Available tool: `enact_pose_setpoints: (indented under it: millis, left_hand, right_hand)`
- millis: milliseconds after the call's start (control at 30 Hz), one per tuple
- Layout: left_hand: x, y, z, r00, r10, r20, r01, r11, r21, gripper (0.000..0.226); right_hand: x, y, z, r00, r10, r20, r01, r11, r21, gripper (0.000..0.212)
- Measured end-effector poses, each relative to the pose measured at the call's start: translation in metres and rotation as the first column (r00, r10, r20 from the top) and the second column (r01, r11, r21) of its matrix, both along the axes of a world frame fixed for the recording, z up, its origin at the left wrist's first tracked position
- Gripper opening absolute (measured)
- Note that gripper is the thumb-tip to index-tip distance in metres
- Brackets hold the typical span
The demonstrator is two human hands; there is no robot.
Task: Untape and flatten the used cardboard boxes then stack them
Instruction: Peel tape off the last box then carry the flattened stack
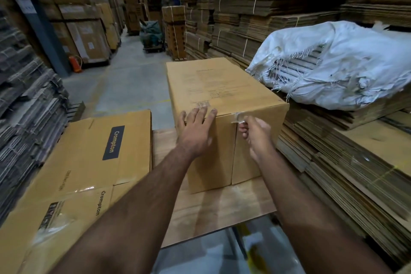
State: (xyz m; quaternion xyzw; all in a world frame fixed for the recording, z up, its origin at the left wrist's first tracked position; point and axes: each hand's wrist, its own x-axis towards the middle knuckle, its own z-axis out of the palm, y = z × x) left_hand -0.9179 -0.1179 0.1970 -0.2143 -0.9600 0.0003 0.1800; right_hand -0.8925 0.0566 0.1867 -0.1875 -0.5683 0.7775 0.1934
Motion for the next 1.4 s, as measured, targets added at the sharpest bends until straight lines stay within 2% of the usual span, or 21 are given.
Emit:
enact_pose_setpoints:
  millis: [167,367,633,800,867,933,1000,1067,1167,1267,1400]
  left_hand:
    - [0.002,0.0,0.002,1.0,-0.008,0.009,0.008,1.0,0.012,0.083]
    - [-0.001,-0.002,0.001,0.999,-0.029,0.024,0.027,0.999,0.045,0.081]
    - [-0.005,-0.018,-0.001,0.993,-0.107,0.055,0.099,0.987,0.125,0.073]
    - [-0.008,-0.027,0.0,0.991,-0.106,0.079,0.091,0.98,0.18,0.071]
    - [-0.009,-0.028,0.0,0.989,-0.12,0.087,0.098,0.97,0.221,0.068]
    - [-0.008,-0.026,0.002,0.985,-0.134,0.105,0.099,0.952,0.288,0.064]
    - [-0.008,-0.024,0.004,0.981,-0.148,0.126,0.098,0.938,0.334,0.061]
    - [-0.006,-0.022,0.003,0.976,-0.175,0.131,0.114,0.918,0.379,0.055]
    - [-0.004,-0.02,0.004,0.974,-0.187,0.132,0.106,0.879,0.465,0.047]
    - [0.003,-0.017,0.003,0.981,-0.175,0.081,0.111,0.854,0.508,0.052]
    - [0.003,-0.026,-0.002,0.98,-0.187,0.063,0.125,0.836,0.534,0.047]
  right_hand:
    - [0.003,0.01,0.042,0.998,-0.007,-0.059,0.016,0.986,0.163,0.017]
    - [-0.012,0.02,0.067,0.999,-0.031,-0.032,0.041,0.927,0.373,0.019]
    - [-0.061,0.009,0.098,0.995,0.094,-0.04,-0.069,0.904,0.422,0.021]
    - [-0.092,0.004,0.086,0.971,0.208,0.121,-0.24,0.818,0.523,0.007]
    - [-0.096,0.004,0.074,0.944,0.269,0.193,-0.331,0.767,0.55,0.011]
    - [-0.096,0.007,0.07,0.919,0.321,0.23,-0.394,0.712,0.581,0.025]
    - [-0.091,0.016,0.075,0.874,0.424,0.235,-0.482,0.708,0.516,0.04]
    - [-0.081,0.03,0.083,0.831,0.527,0.179,-0.552,0.74,0.384,0.045]
    - [-0.065,0.046,0.088,0.877,0.479,0.031,-0.466,0.833,0.298,0.04]
    - [-0.055,0.047,0.084,0.909,0.416,0.01,-0.396,0.856,0.332,0.039]
    - [-0.05,0.036,0.087,0.892,0.437,0.113,-0.441,0.789,0.429,0.038]
